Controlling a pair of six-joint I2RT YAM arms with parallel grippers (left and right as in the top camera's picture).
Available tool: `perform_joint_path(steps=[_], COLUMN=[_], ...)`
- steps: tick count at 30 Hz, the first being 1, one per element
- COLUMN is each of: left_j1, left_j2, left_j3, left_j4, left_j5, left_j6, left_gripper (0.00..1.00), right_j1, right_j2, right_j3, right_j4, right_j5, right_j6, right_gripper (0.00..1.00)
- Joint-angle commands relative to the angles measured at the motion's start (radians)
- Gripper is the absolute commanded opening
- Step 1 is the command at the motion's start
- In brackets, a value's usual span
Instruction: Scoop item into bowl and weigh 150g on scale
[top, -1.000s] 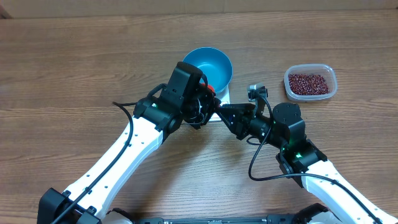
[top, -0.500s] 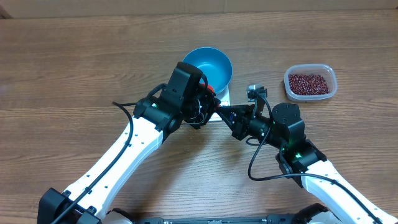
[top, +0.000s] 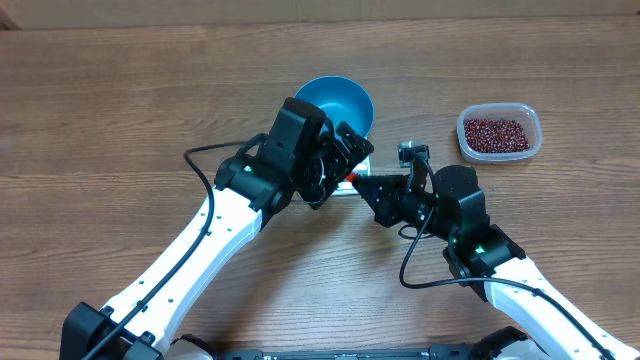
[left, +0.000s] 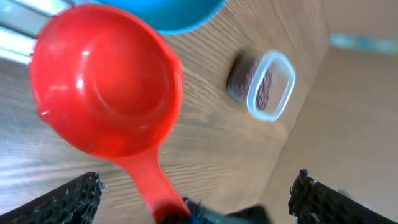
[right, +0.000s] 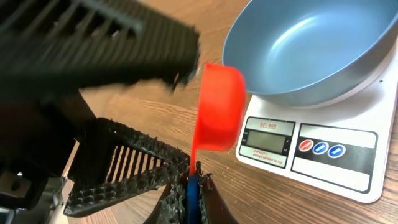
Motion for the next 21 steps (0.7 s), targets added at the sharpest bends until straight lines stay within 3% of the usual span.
perform_joint_path(steps=[1,9,13,21], left_j1=[-0.005,-0.005,-0.004,-0.004], left_j2=[-0.023,-0.143,-0.238,-0.328], left_j3=[0.019,0.019,0.019,0.019], left_j4=[0.019,0.081,0.047,-0.144], left_j5=[0.06,0.066,-0.022,-0.367], left_j6=[0.244,0.523,0.702,0.739], left_gripper=[1.0,1.0,1.0,1.0], right_j1=[-0.003,-0.009,-0.055,-0.228], right_j2=[-0.016,-0.116,-0.187,-0.346], right_j3=[0.031,0.031,0.031,0.033], right_j4=[0.007,-0.039,-0.117,-0.288], right_j5=[0.024,0.085,0.089,0.096], right_j6=[0.008,-0.01,-0.065,-0.091], right_gripper=[0.04,0.03,0.04,0.04])
